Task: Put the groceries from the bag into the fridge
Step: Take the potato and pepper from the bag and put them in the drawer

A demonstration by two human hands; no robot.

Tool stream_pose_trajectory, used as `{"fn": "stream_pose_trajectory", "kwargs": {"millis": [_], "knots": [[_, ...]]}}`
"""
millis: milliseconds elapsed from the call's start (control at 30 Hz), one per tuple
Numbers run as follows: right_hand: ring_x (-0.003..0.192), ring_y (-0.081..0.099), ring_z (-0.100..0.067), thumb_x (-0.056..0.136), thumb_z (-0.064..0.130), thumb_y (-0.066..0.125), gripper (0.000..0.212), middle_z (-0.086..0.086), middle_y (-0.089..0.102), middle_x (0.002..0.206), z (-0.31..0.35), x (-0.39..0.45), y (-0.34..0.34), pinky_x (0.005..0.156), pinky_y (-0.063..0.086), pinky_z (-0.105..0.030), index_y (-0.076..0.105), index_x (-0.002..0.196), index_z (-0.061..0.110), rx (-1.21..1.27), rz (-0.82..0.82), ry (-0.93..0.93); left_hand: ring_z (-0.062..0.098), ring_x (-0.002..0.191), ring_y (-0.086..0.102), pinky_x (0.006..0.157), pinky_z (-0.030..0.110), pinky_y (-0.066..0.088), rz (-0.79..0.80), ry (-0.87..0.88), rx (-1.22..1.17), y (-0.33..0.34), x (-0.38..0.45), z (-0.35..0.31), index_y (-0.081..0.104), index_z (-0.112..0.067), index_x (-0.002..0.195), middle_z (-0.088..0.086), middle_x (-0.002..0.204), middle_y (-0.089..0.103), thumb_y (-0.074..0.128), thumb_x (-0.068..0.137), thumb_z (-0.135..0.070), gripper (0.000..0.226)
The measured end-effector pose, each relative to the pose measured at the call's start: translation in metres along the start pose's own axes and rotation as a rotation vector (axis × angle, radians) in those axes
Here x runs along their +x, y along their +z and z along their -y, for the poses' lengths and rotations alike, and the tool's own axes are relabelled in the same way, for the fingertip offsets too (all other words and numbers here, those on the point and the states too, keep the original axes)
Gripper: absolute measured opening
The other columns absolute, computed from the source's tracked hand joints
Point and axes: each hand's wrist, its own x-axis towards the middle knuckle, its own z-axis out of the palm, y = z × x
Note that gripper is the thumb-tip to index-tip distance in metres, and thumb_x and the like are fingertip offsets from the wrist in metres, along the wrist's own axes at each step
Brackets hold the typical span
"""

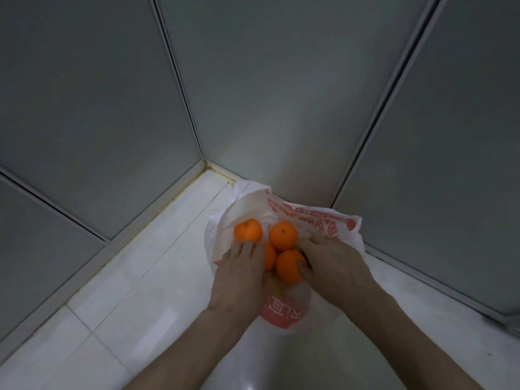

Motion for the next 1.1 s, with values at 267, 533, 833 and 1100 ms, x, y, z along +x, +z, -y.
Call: {"fn": "stream_pose_trajectory", "kwargs": {"millis": [267, 533, 833, 1100], "knots": [[0.122, 0.062, -0.016, 0.107, 0.046, 0.043, 0.034, 0.006, 0.064, 0.137, -0.015, -0.009, 0.023, 0.107, 0.049, -0.032, 0.055, 0.134, 0.031, -0.033, -0.003, 0.078, 0.021, 0.137, 0.042, 0.119, 0.038, 0.032, 0.181, -0.009, 0.178, 0.010, -0.006, 0.009, 0.042, -0.028, 0.140, -0.001, 0.148, 0.046, 0.065, 0.095, -0.038, 0.052], [0.117, 0.063, -0.012, 0.101, 0.063, 0.043, 0.038, 0.013, 0.065, 0.131, -0.016, -0.004, 0.038, 0.099, 0.052, -0.029, 0.055, 0.127, 0.039, -0.047, -0.047, 0.158, 0.028, 0.128, 0.052, 0.107, 0.042, 0.043, 0.377, 0.007, 0.302, 0.014, -0.003, 0.007, 0.049, -0.019, 0.135, 0.009, 0.142, 0.052, 0.069, 0.094, -0.032, 0.047], [0.134, 0.055, -0.020, 0.107, 0.041, 0.046, 0.039, 0.000, 0.054, 0.149, -0.012, 0.012, 0.054, 0.119, 0.041, -0.039, 0.049, 0.143, 0.025, -0.024, 0.019, 0.155, 0.032, 0.124, 0.051, 0.107, 0.044, 0.040, 0.287, 0.091, 0.296, 0.045, 0.021, -0.003, 0.056, -0.015, 0.128, 0.011, 0.132, 0.054, 0.046, 0.104, -0.027, 0.028], [0.125, 0.061, -0.021, 0.105, 0.036, 0.051, 0.035, -0.002, 0.058, 0.143, -0.019, 0.024, 0.060, 0.108, 0.051, -0.036, 0.052, 0.138, 0.024, -0.065, 0.033, 0.156, 0.029, 0.111, 0.055, 0.103, 0.047, 0.043, 0.271, 0.141, 0.338, 0.096, 0.032, 0.004, 0.061, -0.019, 0.122, 0.008, 0.122, 0.059, 0.052, 0.103, -0.043, 0.032]]}}
